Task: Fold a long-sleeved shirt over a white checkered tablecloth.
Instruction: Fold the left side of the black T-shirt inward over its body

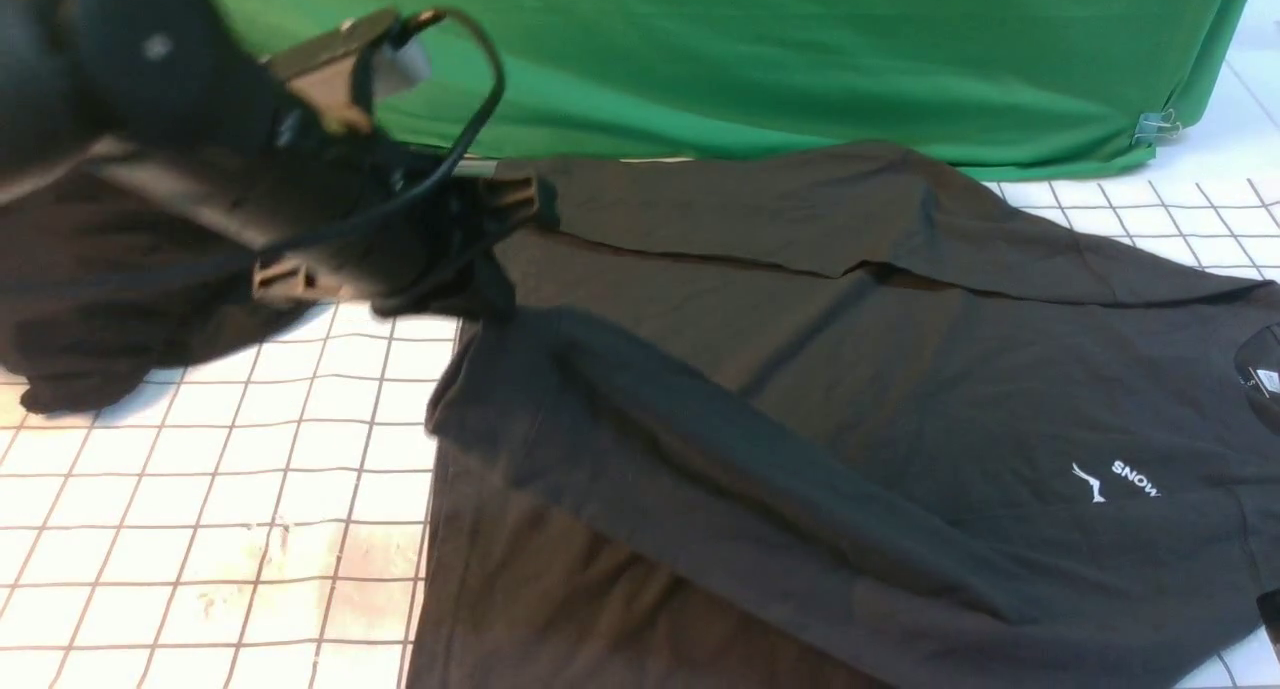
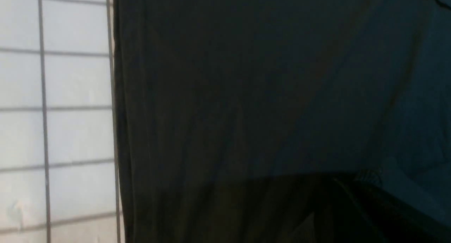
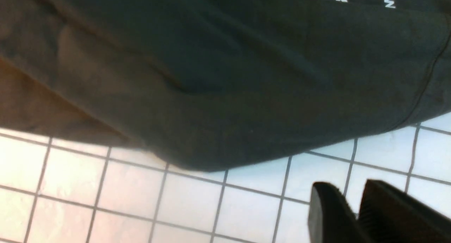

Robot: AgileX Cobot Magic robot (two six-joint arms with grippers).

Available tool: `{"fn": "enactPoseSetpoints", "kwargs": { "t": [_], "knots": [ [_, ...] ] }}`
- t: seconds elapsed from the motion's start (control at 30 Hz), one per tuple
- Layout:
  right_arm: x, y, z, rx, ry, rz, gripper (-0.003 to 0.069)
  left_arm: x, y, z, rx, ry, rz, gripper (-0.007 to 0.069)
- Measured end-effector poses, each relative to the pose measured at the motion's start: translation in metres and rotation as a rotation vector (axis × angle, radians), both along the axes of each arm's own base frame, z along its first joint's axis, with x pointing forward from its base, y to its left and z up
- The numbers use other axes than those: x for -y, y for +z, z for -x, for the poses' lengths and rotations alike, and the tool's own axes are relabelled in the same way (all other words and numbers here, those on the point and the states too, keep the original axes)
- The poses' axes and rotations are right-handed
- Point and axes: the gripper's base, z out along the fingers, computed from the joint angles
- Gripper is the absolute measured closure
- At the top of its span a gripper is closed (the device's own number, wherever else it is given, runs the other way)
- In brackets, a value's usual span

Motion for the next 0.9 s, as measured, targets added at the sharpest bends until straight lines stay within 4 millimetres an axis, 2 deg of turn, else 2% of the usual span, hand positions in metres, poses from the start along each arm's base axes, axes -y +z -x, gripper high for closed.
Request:
{"fn": "enactPoseSetpoints", "kwargs": {
  "t": [0.03, 0.07, 0.2, 0.23, 0.3, 0.43, 0.53, 0.63, 0.67, 0.9],
  "knots": [
    [0.000, 0.000, 0.000, 0.000, 0.000, 0.000, 0.0517, 0.001, 0.000, -0.002, -0.001, 0.000, 0.002, 0.0611],
    [0.000, 0.000, 0.000, 0.002, 0.000, 0.000, 0.0512, -0.003, -0.006, -0.019, -0.023, 0.028, 0.007, 0.0611],
    [0.000, 0.000, 0.000, 0.003, 0.000, 0.000, 0.0503, -0.013, -0.032, -0.062, -0.077, 0.094, 0.023, 0.0610],
    [0.000, 0.000, 0.000, 0.003, 0.000, 0.000, 0.0503, -0.014, -0.032, -0.062, -0.078, 0.097, 0.025, 0.0610],
    [0.000, 0.000, 0.000, 0.003, 0.000, 0.000, 0.0500, -0.016, -0.053, -0.080, -0.121, 0.118, 0.033, 0.0610],
    [0.000, 0.000, 0.000, 0.004, 0.000, -0.001, 0.0494, -0.013, -0.084, -0.097, -0.182, 0.127, 0.033, 0.0606],
    [0.000, 0.000, 0.000, 0.005, 0.000, -0.001, 0.0490, -0.011, -0.099, -0.105, -0.205, 0.127, 0.028, 0.0580],
    [0.000, 0.000, 0.000, 0.006, 0.000, -0.001, 0.0486, -0.012, -0.102, -0.111, -0.197, 0.133, 0.028, 0.0538],
    [0.000, 0.000, 0.000, 0.006, 0.000, -0.001, 0.0484, -0.015, -0.099, -0.114, -0.188, 0.140, 0.032, 0.0501],
    [0.000, -0.006, 0.001, -0.003, -0.006, -0.002, 0.0481, -0.043, -0.069, -0.136, -0.073, 0.203, 0.079, 0.0302]
  ]
}}
